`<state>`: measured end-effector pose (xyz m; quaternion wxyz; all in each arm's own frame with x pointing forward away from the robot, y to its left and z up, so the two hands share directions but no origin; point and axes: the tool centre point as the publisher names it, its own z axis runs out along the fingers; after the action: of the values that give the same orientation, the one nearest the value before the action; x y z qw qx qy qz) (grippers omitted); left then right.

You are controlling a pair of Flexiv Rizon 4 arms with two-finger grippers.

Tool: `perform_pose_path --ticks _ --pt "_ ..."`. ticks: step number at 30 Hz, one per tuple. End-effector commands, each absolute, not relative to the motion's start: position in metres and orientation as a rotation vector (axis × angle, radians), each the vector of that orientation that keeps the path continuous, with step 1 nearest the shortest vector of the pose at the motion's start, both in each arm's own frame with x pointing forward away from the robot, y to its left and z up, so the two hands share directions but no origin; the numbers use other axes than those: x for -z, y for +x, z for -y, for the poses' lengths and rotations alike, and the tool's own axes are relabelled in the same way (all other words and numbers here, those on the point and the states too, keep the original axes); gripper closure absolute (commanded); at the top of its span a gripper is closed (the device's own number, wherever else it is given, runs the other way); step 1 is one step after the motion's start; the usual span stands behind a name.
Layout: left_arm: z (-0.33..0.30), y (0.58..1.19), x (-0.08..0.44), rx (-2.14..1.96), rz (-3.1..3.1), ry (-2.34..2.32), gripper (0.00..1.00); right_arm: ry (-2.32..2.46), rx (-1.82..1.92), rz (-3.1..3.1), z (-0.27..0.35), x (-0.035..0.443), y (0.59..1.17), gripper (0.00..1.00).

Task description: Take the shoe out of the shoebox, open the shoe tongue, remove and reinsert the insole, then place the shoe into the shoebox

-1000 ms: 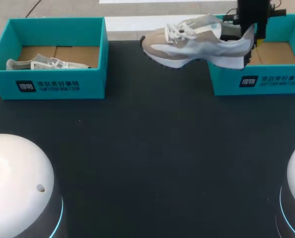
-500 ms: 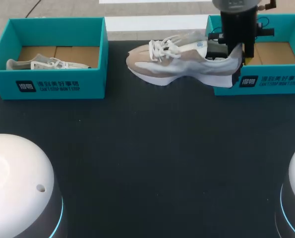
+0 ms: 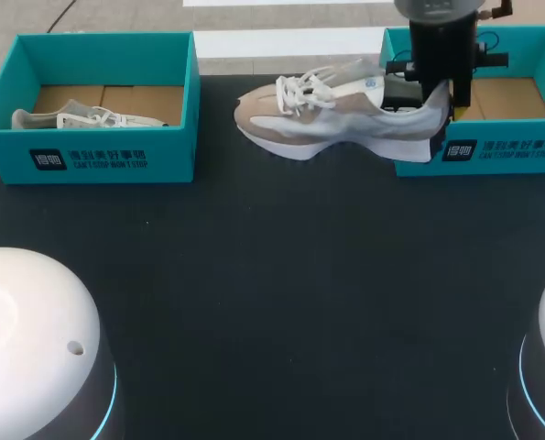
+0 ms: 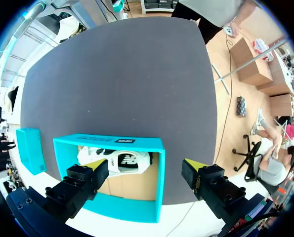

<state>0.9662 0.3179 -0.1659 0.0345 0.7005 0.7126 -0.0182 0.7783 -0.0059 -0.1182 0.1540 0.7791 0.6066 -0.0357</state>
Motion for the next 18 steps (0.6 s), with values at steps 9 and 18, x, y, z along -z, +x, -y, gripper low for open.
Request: perform_pose_path --ticks 9,18 --pt "-0.318 0.964 0.166 0.049 -2.19 2.154 0.0 2.238 0.135 -1.733 0.002 0.126 0.764 1.0" --pt "-0.318 0.964 0.166 0.049 -2.19 2.154 0.0 2.151 0.261 -1.756 -0.014 0.151 0.733 1.0"
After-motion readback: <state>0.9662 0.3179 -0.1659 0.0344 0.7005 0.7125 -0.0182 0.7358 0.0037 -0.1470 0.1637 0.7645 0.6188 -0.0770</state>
